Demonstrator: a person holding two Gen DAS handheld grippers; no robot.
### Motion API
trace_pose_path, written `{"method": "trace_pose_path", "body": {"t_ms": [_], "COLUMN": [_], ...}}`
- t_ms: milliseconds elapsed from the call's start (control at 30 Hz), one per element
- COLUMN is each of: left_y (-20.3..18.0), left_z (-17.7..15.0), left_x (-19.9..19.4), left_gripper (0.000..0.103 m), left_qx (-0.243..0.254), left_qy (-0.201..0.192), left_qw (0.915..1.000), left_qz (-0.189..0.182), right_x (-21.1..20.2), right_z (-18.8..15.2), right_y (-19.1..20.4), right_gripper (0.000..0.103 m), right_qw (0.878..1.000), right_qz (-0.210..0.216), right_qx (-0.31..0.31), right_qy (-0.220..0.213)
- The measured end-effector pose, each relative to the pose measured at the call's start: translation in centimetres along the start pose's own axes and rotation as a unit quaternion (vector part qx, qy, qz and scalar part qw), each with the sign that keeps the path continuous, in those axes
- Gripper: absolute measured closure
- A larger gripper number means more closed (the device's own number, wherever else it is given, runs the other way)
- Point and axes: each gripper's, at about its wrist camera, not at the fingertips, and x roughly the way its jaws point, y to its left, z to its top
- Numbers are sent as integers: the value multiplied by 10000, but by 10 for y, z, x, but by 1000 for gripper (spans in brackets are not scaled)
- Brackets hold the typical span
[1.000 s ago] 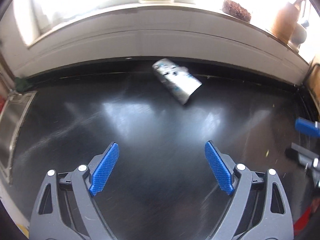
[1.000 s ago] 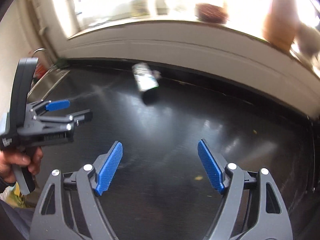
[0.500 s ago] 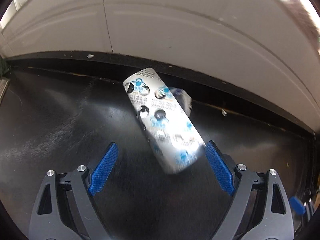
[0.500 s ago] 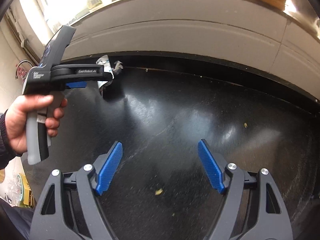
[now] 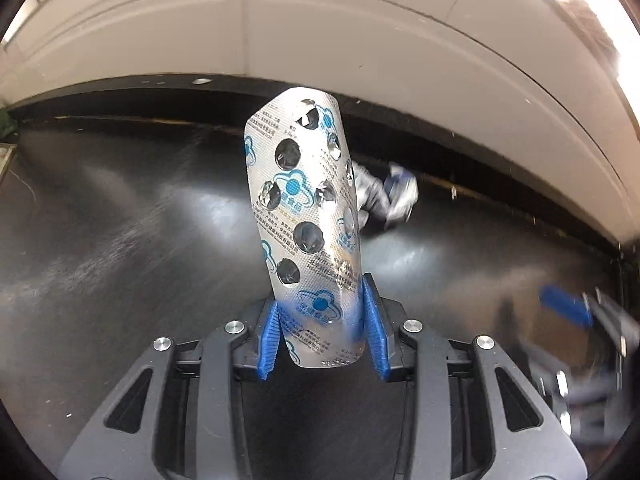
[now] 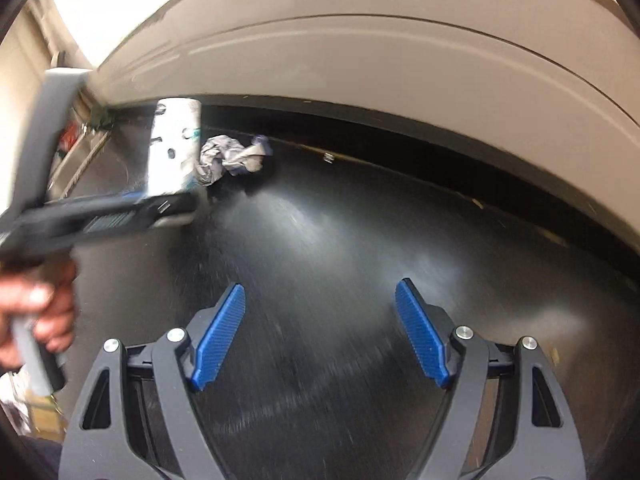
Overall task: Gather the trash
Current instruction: 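Grasp the silver blister pack with the left tool while the right tool grasps the white tissue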
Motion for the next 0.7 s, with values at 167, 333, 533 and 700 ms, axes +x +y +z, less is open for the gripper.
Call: {"method": "trace_pose_path", "body": {"t_ms": [167,333,533,700], "left_y": [24,58,87,102], "left_z": [-37,-64,-98,-125], "left_x": [-32,-58,-80,-99], "left_gripper": [66,66,66,66], "left_qx": [77,-276,-709,-996], "left_qy": [-73,-13,8,-95], "left_qw": [9999,9995,9966,9933], "left_qz": [-10,170,422,581], "right_x": [39,73,99,99], "right_z": [35,72,101,103], "right_y": [38,68,92,96], "right_gripper": [28,27,29,64], "right_qw": [9969,9938,9947,9950], "right_qz": [176,435,374,270], "right_qx": [-762,-1017,-958,-955], "right_qy": [34,100,57,85]}}
